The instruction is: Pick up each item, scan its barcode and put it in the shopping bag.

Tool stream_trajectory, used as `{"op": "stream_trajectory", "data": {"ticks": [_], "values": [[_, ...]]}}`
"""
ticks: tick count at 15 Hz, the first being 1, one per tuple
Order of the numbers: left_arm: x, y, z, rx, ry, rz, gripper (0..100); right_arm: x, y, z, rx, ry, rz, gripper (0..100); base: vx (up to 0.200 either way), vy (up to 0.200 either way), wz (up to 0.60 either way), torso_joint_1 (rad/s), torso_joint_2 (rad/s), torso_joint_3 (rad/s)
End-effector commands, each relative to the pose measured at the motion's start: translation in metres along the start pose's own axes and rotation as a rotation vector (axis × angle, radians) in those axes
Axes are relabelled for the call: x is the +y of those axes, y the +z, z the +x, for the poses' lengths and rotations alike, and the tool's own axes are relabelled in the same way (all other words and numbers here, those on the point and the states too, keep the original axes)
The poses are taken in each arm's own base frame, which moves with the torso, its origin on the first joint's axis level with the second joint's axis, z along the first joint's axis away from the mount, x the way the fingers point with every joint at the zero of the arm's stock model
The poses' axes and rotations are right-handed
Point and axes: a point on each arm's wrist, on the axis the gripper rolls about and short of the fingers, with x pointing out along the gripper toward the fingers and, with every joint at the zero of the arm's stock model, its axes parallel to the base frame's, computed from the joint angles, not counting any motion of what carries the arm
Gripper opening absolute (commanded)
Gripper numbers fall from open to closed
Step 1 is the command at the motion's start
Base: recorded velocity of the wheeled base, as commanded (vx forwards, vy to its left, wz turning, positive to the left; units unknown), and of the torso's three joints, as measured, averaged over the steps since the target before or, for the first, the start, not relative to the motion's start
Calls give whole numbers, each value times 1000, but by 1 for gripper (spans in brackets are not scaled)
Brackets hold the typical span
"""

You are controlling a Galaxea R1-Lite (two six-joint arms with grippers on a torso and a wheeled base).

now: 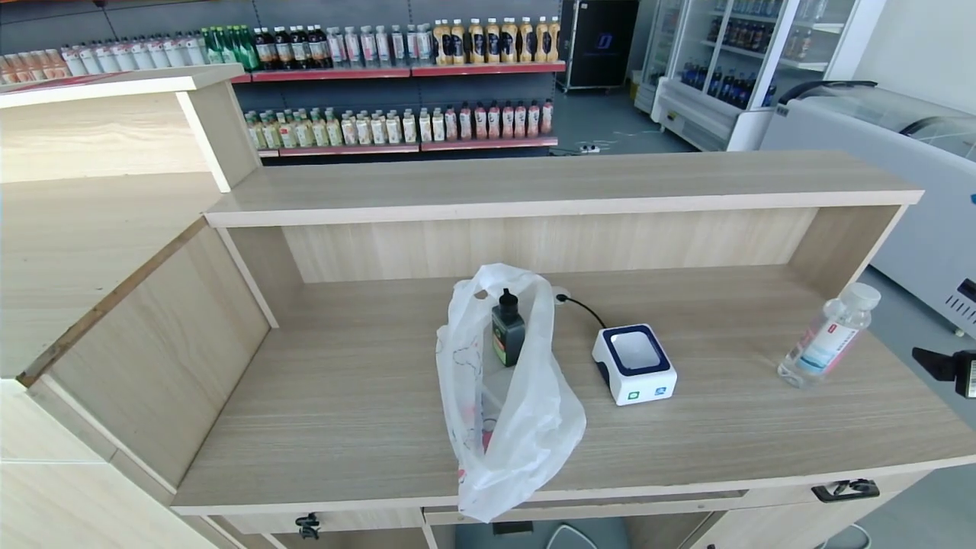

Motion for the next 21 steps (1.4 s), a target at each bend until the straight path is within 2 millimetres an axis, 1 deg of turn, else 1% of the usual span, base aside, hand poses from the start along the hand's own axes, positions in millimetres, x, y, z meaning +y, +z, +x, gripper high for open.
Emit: {"op": "stream_trajectory", "data": {"ticks": [1, 5, 8, 10, 12, 13, 14, 15, 17, 21], "values": [[0, 0, 0, 0, 1, 0, 100, -2, -12, 10, 28, 3, 7, 100, 0, 0, 0, 0, 0, 0], [0, 0, 0, 0, 1, 0, 100, -5, -17, 22, -37, 58, 4, 100, 0, 0, 0, 0, 0, 0], [0, 0, 0, 0, 1, 0, 100, -5, -23, 33, -30, 97, 8, 100, 0, 0, 0, 0, 0, 0], [0, 0, 0, 0, 1, 0, 100, -2, -28, 42, -25, 131, 3, 100, 0, 0, 0, 0, 0, 0], [0, 0, 0, 0, 1, 0, 100, 2, -29, 60, -46, 150, -19, 100, 0, 0, 0, 0, 0, 0], [0, 0, 0, 0, 1, 0, 100, 5, -29, 67, -64, 167, -26, 100, 0, 0, 0, 0, 0, 0], [0, 0, 0, 0, 1, 0, 100, 8, -28, 71, -74, 179, -30, 100, 0, 0, 0, 0, 0, 0], [0, 0, 0, 0, 1, 0, 100, 15, -27, 79, -100, 217, -41, 100, 0, 0, 0, 0, 0, 0], [0, 0, 0, 0, 1, 0, 100, 30, -24, 88, -120, 262, -57, 100, 0, 0, 0, 0, 0, 0], [0, 0, 0, 0, 1, 0, 100, 54, -30, 98, -119, 325, -100, 100, 0, 0, 0, 0, 0, 0]]}}
